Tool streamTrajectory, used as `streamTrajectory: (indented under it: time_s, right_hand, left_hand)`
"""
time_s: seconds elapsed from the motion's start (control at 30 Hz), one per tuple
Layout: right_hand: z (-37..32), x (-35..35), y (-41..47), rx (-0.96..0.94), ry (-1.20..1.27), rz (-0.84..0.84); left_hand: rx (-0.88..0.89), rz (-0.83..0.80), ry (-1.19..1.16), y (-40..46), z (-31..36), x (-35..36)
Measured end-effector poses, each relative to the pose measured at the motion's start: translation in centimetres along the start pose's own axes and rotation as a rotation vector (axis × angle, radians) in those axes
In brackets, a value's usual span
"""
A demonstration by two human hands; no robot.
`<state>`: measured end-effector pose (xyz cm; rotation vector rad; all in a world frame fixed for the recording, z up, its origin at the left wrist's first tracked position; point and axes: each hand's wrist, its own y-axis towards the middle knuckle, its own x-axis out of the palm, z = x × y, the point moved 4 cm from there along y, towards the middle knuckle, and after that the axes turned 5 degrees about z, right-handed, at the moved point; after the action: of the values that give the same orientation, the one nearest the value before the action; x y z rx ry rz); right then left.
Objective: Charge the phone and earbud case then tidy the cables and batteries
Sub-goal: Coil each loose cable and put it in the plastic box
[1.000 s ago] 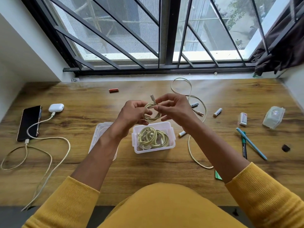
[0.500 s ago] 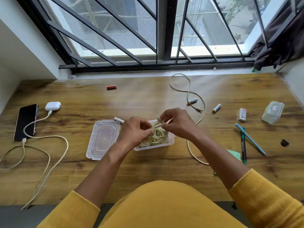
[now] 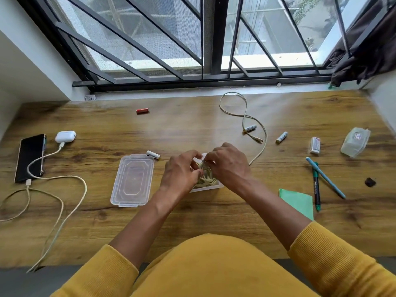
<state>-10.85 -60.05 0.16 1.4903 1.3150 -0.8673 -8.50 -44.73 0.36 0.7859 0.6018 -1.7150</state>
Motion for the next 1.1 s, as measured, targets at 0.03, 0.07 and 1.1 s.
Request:
streamTrajectory:
  time_s: [0.03,0.07,1.1]
  right_hand:
    - [-0.2,0.1,0.0,-0.028,-0.013,-0.01]
    - [-0.4,0.3,0.0,-0.039,-0.017,-0.014]
    - [6.5,-3.2,-3.8,0.452,0.349,0.071]
  left_hand:
    - [0.01,0.002,0.014,0.1,0.0,0.0]
    - [0.018,0.004,0.028,0.1,0.0,0.1]
    - [0.053,0.066,-0.066,0.4,2.6,-1.1]
